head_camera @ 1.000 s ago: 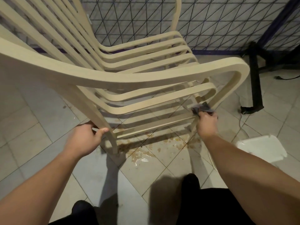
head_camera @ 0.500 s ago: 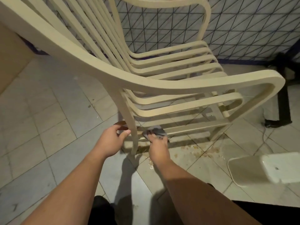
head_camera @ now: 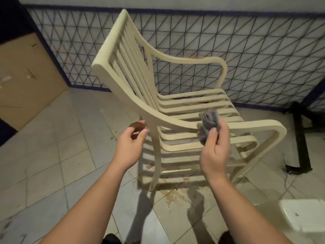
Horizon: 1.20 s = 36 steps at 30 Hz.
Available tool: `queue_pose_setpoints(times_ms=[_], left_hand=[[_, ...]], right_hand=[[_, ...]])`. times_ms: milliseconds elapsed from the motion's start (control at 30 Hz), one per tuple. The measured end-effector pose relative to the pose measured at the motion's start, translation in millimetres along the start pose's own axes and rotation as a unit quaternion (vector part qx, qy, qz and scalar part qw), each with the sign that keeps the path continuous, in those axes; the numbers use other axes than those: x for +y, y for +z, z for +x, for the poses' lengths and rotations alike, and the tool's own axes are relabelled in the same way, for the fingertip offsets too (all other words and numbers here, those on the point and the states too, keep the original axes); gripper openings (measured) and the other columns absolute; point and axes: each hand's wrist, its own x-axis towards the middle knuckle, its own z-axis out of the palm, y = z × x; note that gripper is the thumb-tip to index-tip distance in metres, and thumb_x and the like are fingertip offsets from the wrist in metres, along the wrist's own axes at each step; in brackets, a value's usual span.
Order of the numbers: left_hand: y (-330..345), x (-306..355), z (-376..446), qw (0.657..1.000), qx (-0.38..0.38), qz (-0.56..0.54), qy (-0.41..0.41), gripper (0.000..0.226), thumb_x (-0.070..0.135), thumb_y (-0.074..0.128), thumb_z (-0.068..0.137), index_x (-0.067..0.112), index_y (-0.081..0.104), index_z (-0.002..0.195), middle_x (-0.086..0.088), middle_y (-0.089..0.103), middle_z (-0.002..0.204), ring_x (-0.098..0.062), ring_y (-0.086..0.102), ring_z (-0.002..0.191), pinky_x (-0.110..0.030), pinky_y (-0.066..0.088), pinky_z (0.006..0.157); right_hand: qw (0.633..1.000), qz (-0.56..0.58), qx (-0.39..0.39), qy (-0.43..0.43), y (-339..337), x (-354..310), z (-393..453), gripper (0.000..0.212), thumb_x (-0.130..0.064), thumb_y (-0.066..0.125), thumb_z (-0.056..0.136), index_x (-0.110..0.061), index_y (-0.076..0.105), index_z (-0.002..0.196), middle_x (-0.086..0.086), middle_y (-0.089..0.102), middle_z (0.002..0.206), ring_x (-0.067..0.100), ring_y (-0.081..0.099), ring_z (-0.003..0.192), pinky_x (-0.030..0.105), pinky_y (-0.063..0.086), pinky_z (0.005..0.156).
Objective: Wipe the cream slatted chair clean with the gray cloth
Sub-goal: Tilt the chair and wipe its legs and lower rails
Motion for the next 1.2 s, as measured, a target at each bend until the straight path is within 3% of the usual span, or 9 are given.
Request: queue_pose_setpoints(times_ms=[167, 333, 433, 533, 667, 833, 933, 1100, 1200], left_hand=[[2, 35, -4, 0.998, -0.039, 0.047, -0.014, 0.023, 0.028, 0.052, 0.104, 0.015, 0.065, 0.089, -0.004, 0.066, 0.084, -0.016, 0.059, 0.079, -0.037, 0.048, 0.075], [3, 47, -10, 0.994, -0.057, 0.085, -0.034, 0.032, 0.022, 0.053, 0.103, 0.006, 0.065, 0.078, -0.001, 0.057, 0.065, -0.012, 0.045, 0.059, -0.031, 0.037, 0.062], [9, 51, -19, 0.99, -0.094, 0.1, -0.03, 0.025, 0.01, 0.053, 0.098, 0.008, 0.065, 0.076, -0.001, 0.061, 0.065, -0.011, 0.045, 0.056, -0.03, 0.041, 0.061], [16, 59, -33, 0.985, -0.12, 0.122, -0.012, 0.03, -0.001, 0.048, 0.091, 0.022, 0.058, 0.075, 0.009, 0.059, 0.068, -0.013, 0.051, 0.063, -0.018, 0.038, 0.056], [19, 60, -35, 0.979, -0.15, 0.137, -0.003, 0.019, 0.02, 0.055, 0.097, 0.02, 0.073, 0.104, -0.008, 0.074, 0.103, -0.03, 0.063, 0.094, -0.03, 0.044, 0.073], [-22, 59, -5, 0.956, -0.264, 0.125, -0.018, 0.024, 0.013, 0.067, 0.094, 0.019, 0.076, 0.115, 0.011, 0.073, 0.099, 0.007, 0.063, 0.079, -0.006, 0.044, 0.069], [-49, 54, 25, 0.968, -0.224, 0.039, -0.11, 0.016, 0.013, 0.067, 0.095, 0.011, 0.078, 0.107, 0.001, 0.074, 0.096, -0.01, 0.067, 0.082, -0.018, 0.048, 0.067], [-69, 73, 54, 0.968, -0.128, -0.123, -0.179, 0.023, 0.022, 0.057, 0.101, 0.01, 0.075, 0.108, 0.002, 0.075, 0.088, -0.018, 0.071, 0.084, -0.042, 0.058, 0.087], [-72, 105, 58, 0.947, -0.111, -0.205, -0.22, 0.026, 0.031, 0.056, 0.102, 0.012, 0.074, 0.104, 0.0, 0.069, 0.083, -0.01, 0.064, 0.066, -0.026, 0.055, 0.058]], right_hand=[[0.942, -0.213, -0.242, -0.089, 39, -10, 31, 0.045, -0.014, 0.04, 0.102, -0.041, 0.053, 0.135, -0.019, 0.062, 0.121, 0.001, 0.048, 0.112, 0.054, 0.028, 0.113], [0.948, -0.068, -0.3, -0.075, 47, -58, 24, 0.053, -0.003, 0.047, 0.099, -0.043, 0.058, 0.132, -0.047, 0.053, 0.118, -0.022, 0.044, 0.11, 0.037, 0.038, 0.11], [0.956, 0.009, -0.291, -0.04, 48, -77, 23, 0.056, 0.0, 0.054, 0.095, -0.045, 0.061, 0.128, -0.031, 0.061, 0.125, -0.01, 0.052, 0.122, 0.024, 0.042, 0.109], [0.964, 0.067, -0.258, -0.02, 48, -93, 24, 0.045, 0.002, 0.059, 0.093, -0.028, 0.068, 0.126, -0.015, 0.067, 0.125, -0.002, 0.057, 0.122, 0.027, 0.045, 0.108], [0.964, 0.097, -0.246, -0.012, 45, -111, 29, 0.043, 0.004, 0.061, 0.091, -0.026, 0.07, 0.121, -0.012, 0.07, 0.121, -0.001, 0.06, 0.118, 0.023, 0.046, 0.104], [0.959, 0.098, -0.264, 0.007, 42, -114, 41, 0.036, 0.005, 0.066, 0.088, -0.018, 0.075, 0.114, -0.01, 0.073, 0.113, 0.001, 0.065, 0.109, 0.018, 0.048, 0.095], [0.956, 0.132, -0.256, 0.05, 43, -118, 53, 0.032, 0.0, 0.066, 0.091, -0.019, 0.074, 0.115, -0.01, 0.075, 0.108, 0.004, 0.068, 0.104, 0.021, 0.051, 0.092], [0.955, 0.163, -0.216, 0.119, 44, -143, 96, 0.026, -0.014, 0.062, 0.097, -0.015, 0.07, 0.121, 0.0, 0.075, 0.109, 0.019, 0.069, 0.105, 0.044, 0.055, 0.095], [0.958, 0.125, -0.258, 0.021, 55, -182, 121, 0.028, -0.014, 0.06, 0.098, -0.028, 0.069, 0.12, -0.011, 0.073, 0.111, 0.012, 0.066, 0.108, 0.032, 0.052, 0.096]])
